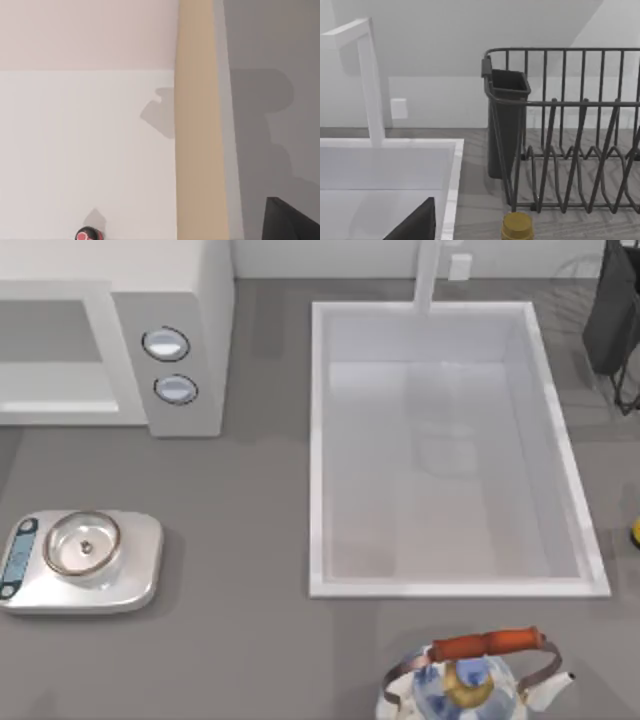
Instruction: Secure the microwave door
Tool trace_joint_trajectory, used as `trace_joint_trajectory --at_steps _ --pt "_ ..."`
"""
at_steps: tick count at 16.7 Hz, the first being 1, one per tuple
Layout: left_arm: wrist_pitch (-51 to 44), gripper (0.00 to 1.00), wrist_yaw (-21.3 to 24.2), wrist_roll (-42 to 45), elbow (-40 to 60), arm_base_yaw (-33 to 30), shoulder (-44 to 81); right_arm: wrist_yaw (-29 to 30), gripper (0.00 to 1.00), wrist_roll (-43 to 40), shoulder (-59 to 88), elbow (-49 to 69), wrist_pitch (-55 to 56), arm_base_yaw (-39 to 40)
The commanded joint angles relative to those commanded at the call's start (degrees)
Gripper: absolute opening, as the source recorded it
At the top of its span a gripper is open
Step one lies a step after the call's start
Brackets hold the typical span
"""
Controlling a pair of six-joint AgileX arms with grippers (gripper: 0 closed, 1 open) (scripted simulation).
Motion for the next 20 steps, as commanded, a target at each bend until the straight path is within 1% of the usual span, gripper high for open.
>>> trace_joint_trajectory --at_steps 3,7,9,11,17,20 --pt "2.2 0.00 -1.1 -2.3 -4.0 -2.1 -3.8 0.0 1.00 0.0 0.0 0.0 0.0 0.0" --pt "7.3 0.00 -3.4 -7.5 -16.0 -6.8 -12.4 0.0 1.00 0.0 0.0 0.0 0.0 0.0" --pt "9.5 0.00 -4.3 -9.7 -20.1 -8.7 -16.0 0.0 1.00 0.0 0.0 0.0 0.0 0.0" --pt "10.6 0.00 -4.8 -10.8 -21.9 -9.7 -17.6 0.0 1.00 0.0 0.0 0.0 0.0 0.0" --pt "11.2 0.00 -4.8 -11.0 -22.5 -9.8 -18.2 0.0 1.00 0.0 0.0 0.0 0.0 0.0" --pt "14.1 0.00 -5.7 -13.0 -25.6 -13.6 -22.4 0.0 1.00 0.0 0.0 0.0 0.0 0.0"
